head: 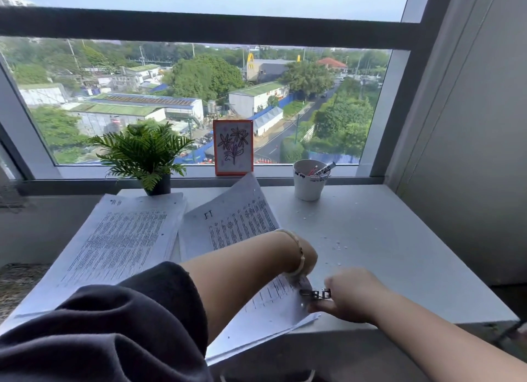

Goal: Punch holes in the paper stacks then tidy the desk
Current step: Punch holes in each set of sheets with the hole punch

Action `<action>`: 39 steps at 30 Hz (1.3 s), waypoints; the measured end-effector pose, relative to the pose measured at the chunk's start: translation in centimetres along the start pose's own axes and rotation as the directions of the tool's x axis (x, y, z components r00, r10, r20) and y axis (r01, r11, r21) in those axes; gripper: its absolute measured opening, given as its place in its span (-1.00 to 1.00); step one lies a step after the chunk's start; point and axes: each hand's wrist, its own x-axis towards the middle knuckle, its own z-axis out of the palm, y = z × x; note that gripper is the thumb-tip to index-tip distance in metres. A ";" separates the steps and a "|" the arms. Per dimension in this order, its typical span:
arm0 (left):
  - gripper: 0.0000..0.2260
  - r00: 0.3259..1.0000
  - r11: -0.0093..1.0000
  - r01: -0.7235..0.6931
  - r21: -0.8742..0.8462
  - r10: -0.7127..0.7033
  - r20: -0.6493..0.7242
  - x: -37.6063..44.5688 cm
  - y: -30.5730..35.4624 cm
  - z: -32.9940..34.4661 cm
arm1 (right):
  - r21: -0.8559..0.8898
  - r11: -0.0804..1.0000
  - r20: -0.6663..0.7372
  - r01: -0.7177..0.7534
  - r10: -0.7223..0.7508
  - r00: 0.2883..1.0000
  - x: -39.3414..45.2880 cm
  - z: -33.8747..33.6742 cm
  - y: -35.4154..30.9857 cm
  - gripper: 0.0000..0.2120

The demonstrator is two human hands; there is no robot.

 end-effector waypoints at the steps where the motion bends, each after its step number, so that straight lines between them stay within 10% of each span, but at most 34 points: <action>1: -0.73 1.000 1.000 -0.002 -0.012 0.002 0.011 0.1 0.0 0.1 | 0.003 1.000 0.012 -0.009 0.009 1.000 0.0 -0.1 -0.1 -0.47; 18: -0.64 1.000 0.988 -0.029 0.149 0.029 -0.002 -0.5 0.1 1.4 | 0.306 0.934 0.312 -0.185 0.085 0.946 -1.2 -3.4 0.7 -0.39; 20: -0.72 0.996 0.994 -0.043 0.098 0.050 -0.069 -1.7 -0.2 1.4 | 0.587 0.772 0.369 -0.245 0.014 0.929 -2.2 -3.8 3.3 -0.51; 25: -0.89 0.956 0.933 -0.163 0.320 0.230 -0.182 -3.2 0.4 2.2 | 0.930 -0.199 0.310 -0.308 -0.019 0.950 -0.9 -1.4 5.8 -0.51; 29: -0.90 0.880 0.757 -0.270 0.596 0.445 -0.167 -4.6 2.1 3.3 | 0.836 -0.458 0.194 -0.302 -0.268 0.944 1.9 -0.2 3.3 -0.44; 36: -0.85 0.840 0.690 -0.283 0.666 0.513 -0.174 -5.7 0.9 6.4 | 0.939 -0.102 0.209 -0.330 -0.593 0.778 5.0 -3.6 1.7 -0.36; 39: -0.89 0.646 0.727 -0.335 0.600 0.641 -0.416 -5.8 -0.2 7.4 | 0.946 -0.055 0.222 -0.319 -0.609 0.762 5.7 -4.3 1.5 -0.33</action>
